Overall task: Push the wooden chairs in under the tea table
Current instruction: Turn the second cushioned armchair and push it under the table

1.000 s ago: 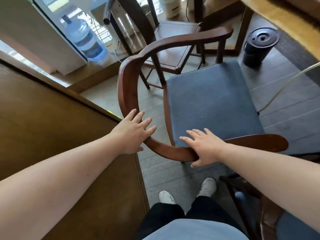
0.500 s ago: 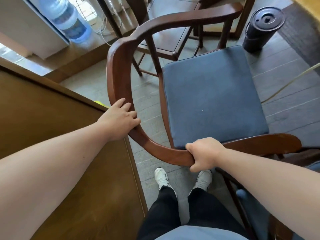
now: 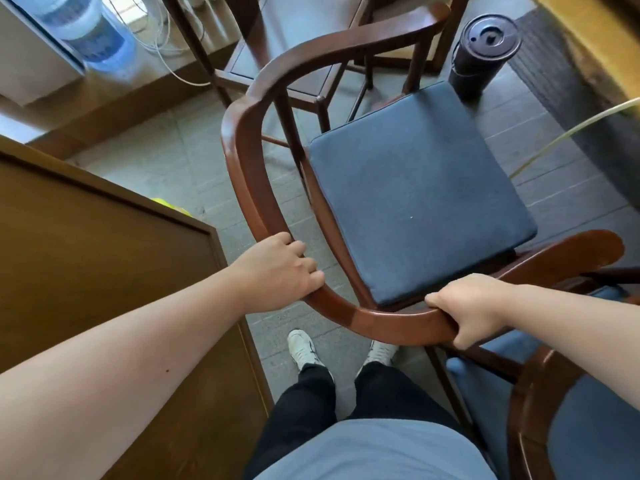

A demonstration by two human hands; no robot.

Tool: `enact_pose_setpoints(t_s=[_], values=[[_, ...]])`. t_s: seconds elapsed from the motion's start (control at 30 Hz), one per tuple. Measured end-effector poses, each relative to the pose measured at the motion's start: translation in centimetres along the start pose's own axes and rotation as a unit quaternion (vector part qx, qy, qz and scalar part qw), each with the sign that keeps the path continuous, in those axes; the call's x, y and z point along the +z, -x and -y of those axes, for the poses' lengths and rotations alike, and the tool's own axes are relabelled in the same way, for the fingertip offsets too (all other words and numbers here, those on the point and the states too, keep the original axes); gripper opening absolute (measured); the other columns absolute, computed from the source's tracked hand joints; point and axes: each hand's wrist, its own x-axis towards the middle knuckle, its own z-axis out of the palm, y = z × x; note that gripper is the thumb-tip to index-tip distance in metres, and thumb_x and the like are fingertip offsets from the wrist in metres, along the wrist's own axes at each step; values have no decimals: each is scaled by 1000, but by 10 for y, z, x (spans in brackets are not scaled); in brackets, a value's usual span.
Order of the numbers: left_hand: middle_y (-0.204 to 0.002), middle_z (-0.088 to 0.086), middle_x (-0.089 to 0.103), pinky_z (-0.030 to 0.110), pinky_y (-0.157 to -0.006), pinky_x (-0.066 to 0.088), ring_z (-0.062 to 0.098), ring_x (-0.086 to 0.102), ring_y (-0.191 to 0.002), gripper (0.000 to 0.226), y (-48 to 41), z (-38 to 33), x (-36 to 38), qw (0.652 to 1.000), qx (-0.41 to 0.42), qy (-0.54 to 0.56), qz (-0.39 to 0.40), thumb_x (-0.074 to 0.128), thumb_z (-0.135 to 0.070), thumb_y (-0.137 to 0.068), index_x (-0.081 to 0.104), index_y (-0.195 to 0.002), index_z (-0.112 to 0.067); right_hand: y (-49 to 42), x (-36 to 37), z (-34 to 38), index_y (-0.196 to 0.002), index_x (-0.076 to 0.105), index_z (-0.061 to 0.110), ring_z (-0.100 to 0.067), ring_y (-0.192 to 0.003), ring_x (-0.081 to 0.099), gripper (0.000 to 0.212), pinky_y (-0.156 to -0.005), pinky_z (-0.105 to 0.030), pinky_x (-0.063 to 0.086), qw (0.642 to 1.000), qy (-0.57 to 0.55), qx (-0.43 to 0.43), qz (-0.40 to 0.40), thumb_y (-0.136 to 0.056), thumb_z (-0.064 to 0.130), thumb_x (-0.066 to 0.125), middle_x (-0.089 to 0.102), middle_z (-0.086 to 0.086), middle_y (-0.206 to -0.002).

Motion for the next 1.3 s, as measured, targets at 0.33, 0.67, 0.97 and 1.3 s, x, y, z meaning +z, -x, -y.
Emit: enact_pose_setpoints(t_s=[0.33, 0.67, 0.97, 1.3], values=[[-106, 0, 68, 45, -91, 45, 26, 59, -99, 30, 14, 85, -14, 1000, 13, 3, -18, 52, -36, -87, 60, -109, -19, 9, -2, 3, -117, 50, 31, -18, -96, 60, 76, -79, -32, 44, 995, -59, 82, 19, -58, 79, 59, 64, 8, -106], [-104, 2, 69, 46, -93, 47, 29, 61, -102, 45, 10, 189, -5, 991, 107, 23, -75, 49, -53, -80, 62, -107, -19, -3, -37, 129, -126, 49, 41, 7, -114, 48, 67, -100, -27, 41, 816, -494, 183, -237, -69, 76, 58, 54, 22, -125], [-110, -2, 66, 46, -93, 46, 27, 59, -105, 59, -7, 224, 5, 985, 152, 28, -76, 65, -60, -70, 60, -116, -24, -32, -67, 197, -132, 44, 41, 8, -120, 39, 71, -102, -21, 33, 707, -543, 247, -381, -70, 67, 66, 44, 26, -131], [-72, -8, 66, 32, -50, 51, 20, 64, -64, 38, -30, 237, 14, 946, 292, 53, -127, 49, -57, -84, 64, -81, -22, -96, -58, 211, -98, 67, 26, -23, -88, 65, 41, -79, -40, 49, 670, -399, 413, -470, -59, 31, 81, 70, 7, -94]])
